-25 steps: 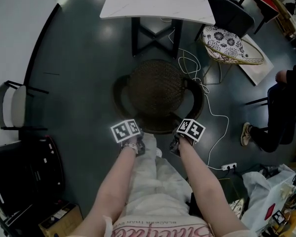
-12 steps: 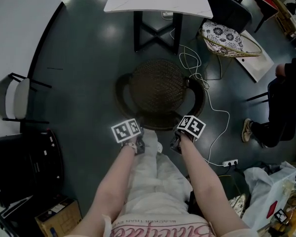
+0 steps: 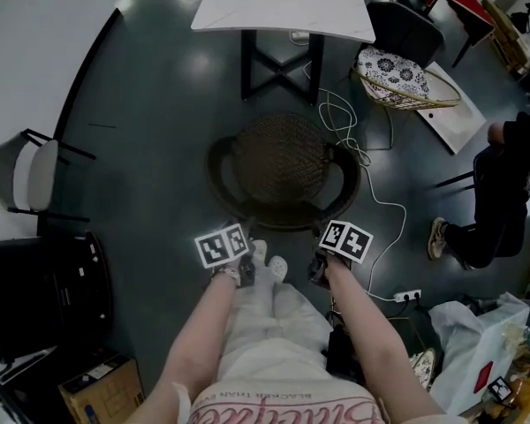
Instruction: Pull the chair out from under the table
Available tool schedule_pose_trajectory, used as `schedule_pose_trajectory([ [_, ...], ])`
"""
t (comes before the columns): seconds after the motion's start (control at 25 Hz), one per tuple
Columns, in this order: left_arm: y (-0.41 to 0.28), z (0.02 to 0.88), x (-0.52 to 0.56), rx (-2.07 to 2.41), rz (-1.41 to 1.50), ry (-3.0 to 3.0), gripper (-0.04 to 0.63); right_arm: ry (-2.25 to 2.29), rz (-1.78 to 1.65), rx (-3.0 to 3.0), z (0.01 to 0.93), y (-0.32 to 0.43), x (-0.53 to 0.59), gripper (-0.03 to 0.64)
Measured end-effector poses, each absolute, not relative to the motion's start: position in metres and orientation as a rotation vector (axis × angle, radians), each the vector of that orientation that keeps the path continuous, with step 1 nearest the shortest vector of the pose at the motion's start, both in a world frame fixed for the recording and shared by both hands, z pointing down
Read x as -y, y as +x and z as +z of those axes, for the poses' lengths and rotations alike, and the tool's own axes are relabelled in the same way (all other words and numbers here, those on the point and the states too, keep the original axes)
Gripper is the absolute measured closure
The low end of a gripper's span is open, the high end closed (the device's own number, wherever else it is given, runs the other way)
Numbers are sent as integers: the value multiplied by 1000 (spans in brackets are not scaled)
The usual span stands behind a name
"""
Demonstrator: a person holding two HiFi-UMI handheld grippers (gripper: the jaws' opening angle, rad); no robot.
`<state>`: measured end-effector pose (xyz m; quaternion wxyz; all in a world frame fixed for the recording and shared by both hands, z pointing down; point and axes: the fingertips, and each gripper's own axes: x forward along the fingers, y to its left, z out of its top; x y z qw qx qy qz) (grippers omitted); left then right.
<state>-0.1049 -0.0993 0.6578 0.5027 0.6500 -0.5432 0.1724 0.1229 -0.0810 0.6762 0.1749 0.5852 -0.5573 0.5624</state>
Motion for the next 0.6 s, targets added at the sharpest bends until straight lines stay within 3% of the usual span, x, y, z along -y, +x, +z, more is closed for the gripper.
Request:
schedule_pose_trajectory([
  [0.36, -80, 579, 115, 1258, 382, 1836, 353, 1564, 1519, 1922, 589, 89, 98, 576],
  [0.6, -72, 514, 148, 1309, 321, 2033, 556, 1541, 1266, 2198, 510, 63, 129, 612],
])
